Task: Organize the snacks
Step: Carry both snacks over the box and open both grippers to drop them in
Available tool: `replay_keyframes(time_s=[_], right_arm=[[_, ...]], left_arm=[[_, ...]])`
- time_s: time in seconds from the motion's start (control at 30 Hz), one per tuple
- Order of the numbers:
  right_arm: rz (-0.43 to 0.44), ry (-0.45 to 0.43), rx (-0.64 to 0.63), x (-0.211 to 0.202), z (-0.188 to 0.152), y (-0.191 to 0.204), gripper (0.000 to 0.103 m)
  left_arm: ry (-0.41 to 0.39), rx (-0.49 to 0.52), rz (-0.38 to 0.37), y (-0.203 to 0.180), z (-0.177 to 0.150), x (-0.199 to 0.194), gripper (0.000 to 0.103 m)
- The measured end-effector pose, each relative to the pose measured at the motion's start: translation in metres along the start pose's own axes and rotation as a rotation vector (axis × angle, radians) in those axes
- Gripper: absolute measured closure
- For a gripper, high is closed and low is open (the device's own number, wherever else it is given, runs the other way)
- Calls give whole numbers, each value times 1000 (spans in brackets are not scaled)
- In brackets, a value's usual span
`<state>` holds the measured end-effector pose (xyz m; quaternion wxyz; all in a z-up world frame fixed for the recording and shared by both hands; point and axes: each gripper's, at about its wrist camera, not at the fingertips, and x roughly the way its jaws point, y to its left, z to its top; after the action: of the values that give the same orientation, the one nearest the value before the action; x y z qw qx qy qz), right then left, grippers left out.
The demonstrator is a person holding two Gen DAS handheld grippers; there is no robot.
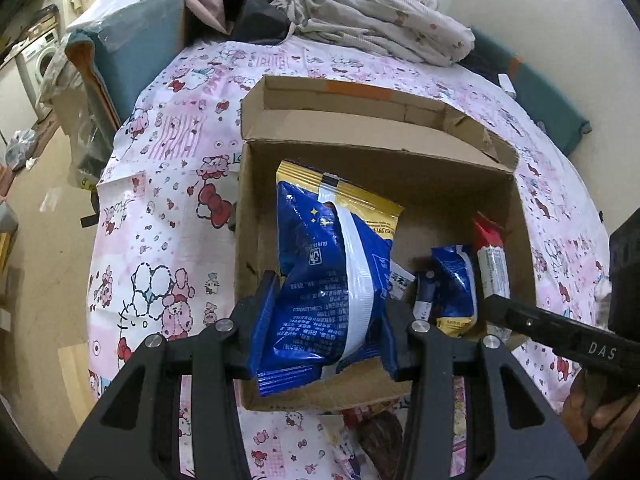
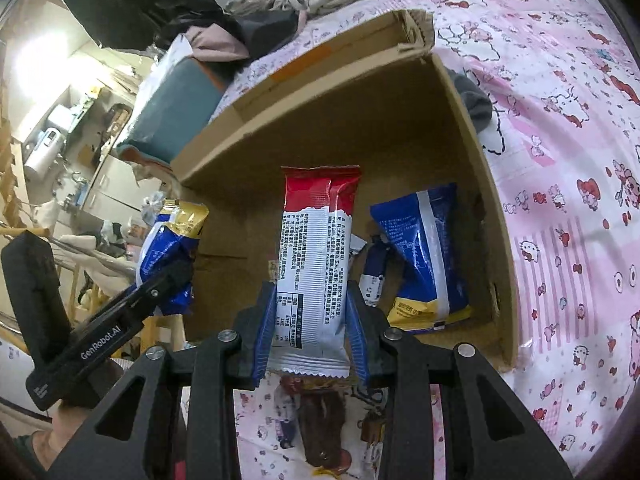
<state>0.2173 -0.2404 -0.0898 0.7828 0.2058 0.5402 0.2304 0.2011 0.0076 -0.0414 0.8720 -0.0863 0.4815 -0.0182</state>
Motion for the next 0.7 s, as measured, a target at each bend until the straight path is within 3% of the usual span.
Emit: replay_keyframes(time_s=[0.5,0.6,0.63,0.7], right_arm=[[-17,32,-12,14,3,3,66],[-13,24,-3,13,5,3,65],[-11,21,-2,13,5,2,61],[-7,-4,5,8,7,1,42]], left_arm=[[48,12,-30,-7,-8,17,60],[42,36,-22,-10,-9,15,54],[45,44,-23,-12,-10,15,50],[56,52,-17,-13,-10,14,36]])
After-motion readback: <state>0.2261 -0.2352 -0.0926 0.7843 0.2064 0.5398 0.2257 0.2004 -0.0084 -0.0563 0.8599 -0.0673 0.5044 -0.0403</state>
